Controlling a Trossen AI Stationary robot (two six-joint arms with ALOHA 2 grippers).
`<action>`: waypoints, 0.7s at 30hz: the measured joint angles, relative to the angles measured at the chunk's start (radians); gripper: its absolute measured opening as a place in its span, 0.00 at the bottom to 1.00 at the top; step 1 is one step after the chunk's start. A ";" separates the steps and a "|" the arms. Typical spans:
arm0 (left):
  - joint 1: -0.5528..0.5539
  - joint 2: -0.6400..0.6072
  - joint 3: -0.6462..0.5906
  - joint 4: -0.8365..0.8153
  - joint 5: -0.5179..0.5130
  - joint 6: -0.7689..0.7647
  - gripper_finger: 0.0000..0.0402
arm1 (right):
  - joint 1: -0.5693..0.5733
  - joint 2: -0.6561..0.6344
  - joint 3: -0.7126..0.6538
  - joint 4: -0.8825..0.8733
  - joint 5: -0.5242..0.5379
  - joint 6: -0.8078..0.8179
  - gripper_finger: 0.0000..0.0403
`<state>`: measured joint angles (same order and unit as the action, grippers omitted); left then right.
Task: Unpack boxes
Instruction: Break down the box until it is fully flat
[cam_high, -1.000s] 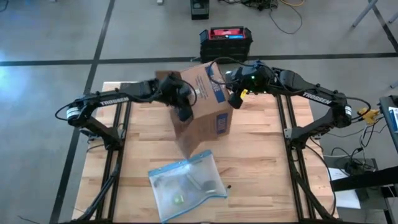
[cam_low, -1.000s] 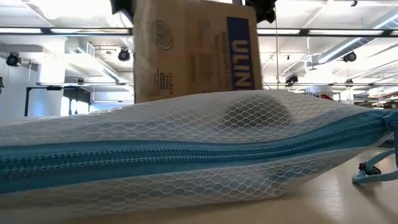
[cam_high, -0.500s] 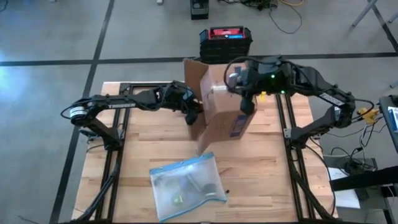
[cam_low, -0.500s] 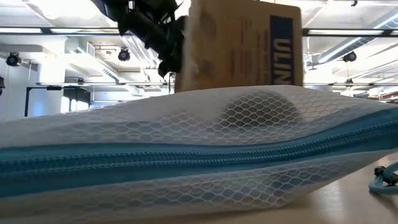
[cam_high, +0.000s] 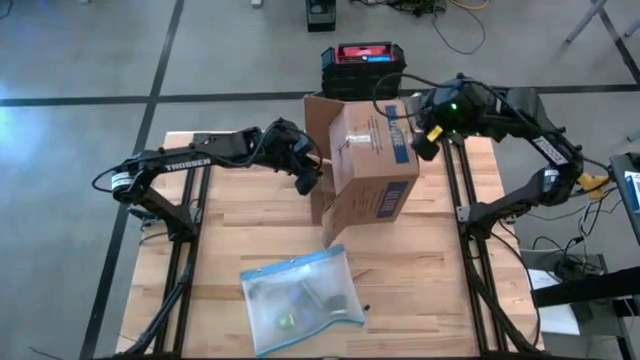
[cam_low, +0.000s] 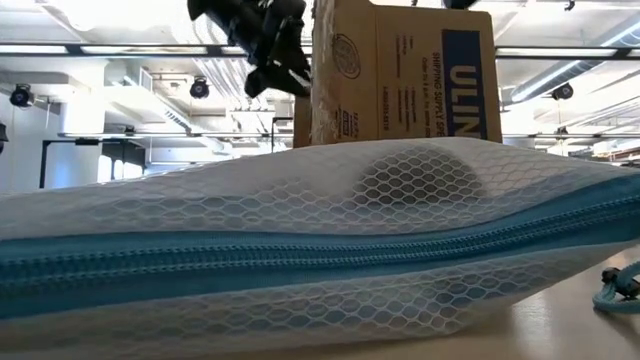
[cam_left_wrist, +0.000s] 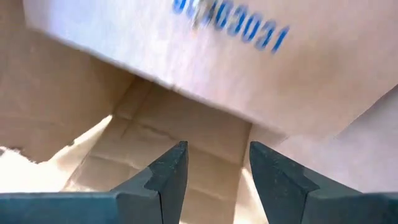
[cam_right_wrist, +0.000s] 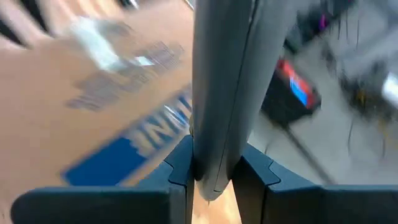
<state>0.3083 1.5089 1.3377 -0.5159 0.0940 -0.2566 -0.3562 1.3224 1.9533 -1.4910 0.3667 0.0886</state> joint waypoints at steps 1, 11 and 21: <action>-0.006 0.000 0.005 0.003 -0.008 -0.001 0.39 | -0.020 -0.006 -0.019 -0.008 0.004 0.013 0.14; -0.040 0.000 0.009 0.053 -0.237 -0.156 0.39 | -0.148 -0.112 -0.323 0.164 -0.079 0.042 0.14; -0.042 0.020 0.048 0.147 -0.252 -0.240 0.38 | -0.216 -0.278 -0.570 0.376 -0.221 0.001 0.14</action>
<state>0.2666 1.5290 1.3853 -0.3684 -0.1581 -0.4967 -0.5726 1.0443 1.3830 -1.1153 0.1460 0.0893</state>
